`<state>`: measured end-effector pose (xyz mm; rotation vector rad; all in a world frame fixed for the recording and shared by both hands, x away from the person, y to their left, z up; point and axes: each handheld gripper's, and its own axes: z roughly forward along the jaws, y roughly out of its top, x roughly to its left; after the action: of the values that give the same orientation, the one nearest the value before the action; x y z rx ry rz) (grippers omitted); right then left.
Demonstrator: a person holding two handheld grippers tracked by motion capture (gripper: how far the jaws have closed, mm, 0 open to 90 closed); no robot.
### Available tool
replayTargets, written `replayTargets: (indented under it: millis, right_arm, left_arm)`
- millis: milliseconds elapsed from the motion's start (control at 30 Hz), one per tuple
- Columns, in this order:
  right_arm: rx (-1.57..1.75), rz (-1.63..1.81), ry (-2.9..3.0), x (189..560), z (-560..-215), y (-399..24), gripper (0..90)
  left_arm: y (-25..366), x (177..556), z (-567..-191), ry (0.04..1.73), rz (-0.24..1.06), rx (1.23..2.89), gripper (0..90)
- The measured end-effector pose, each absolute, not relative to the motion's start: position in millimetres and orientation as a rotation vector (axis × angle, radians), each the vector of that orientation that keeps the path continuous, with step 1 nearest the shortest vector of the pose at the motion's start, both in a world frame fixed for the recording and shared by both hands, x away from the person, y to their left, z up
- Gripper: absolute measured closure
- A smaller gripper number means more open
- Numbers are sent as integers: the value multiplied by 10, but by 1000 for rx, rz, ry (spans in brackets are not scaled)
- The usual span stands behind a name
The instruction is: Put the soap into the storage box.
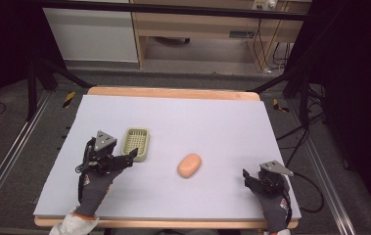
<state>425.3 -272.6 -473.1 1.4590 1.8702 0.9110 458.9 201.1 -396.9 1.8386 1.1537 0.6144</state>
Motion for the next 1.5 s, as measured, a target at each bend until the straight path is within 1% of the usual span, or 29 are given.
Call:
replayTargets:
  millis: [933, 1500]
  right_arm:
    - [1460, 923, 1875, 4245, -4717, -2711, 312]
    - [1461, 928, 1879, 4249, -4722, -2705, 320]
  left_arm:
    - [1447, 4693, -3939, 1040, 567, 1949, 172]
    - [1111, 4736, -4004, 983, 545, 2016, 168]
